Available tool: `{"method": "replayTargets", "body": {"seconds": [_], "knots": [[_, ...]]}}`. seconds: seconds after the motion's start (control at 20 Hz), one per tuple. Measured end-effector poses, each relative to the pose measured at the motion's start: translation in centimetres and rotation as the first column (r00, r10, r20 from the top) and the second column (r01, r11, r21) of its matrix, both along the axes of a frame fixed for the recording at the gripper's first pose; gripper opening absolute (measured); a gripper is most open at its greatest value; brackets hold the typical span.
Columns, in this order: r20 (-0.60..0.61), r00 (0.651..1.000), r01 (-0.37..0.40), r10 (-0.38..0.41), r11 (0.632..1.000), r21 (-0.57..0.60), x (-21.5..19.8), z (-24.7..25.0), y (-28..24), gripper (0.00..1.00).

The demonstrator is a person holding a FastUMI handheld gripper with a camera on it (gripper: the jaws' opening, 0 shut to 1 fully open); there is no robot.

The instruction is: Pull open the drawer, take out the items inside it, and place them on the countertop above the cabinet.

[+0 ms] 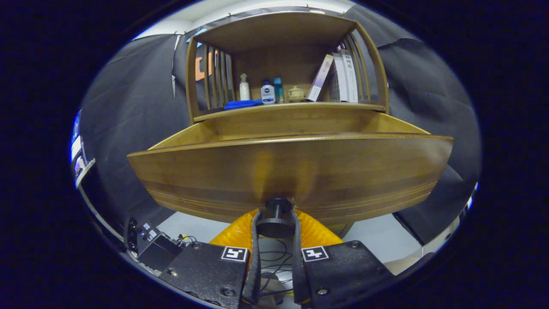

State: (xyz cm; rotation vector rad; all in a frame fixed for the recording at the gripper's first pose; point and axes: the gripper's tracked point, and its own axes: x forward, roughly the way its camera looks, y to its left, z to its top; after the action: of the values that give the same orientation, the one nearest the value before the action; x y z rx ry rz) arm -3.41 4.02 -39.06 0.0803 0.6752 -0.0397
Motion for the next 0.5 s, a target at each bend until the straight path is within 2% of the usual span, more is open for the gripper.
{"method": "replayTargets", "body": {"seconds": [0.15, 0.35, 0.5], "knots": [[0.006, 1.0, 0.012, -0.012, 0.999, -0.053, -0.6, 1.1, -0.4, 0.49], [0.027, 0.998, -0.059, 0.061, 0.996, -0.062, -1.6, 4.7, 1.1, 0.62], [0.049, 0.994, -0.098, 0.1, 0.994, -0.037, -1.7, 8.1, 1.5, 0.64]]}}
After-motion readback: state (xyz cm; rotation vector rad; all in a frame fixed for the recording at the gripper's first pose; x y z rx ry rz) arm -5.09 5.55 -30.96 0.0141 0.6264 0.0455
